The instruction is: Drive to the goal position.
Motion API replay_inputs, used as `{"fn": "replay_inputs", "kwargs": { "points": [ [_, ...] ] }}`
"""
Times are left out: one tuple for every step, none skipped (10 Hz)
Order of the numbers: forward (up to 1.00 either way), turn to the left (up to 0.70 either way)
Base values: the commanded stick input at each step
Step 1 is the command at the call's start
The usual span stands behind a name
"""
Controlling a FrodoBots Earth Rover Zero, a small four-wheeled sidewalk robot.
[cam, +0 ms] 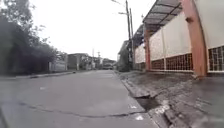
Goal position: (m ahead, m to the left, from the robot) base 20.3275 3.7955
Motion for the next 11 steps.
{"fn": "replay_inputs", "kwargs": {
  "points": [
    [0.70, 0.00],
    [0.70, 0.00],
    [0.70, 0.00],
    [0.70, 0.00],
    [0.70, 0.00],
    [0.70, 0.00],
    [0.70, -0.02],
    [0.70, -0.07],
    [0.70, -0.12],
    [0.70, -0.24],
    [0.70, -0.35]
  ]
}}
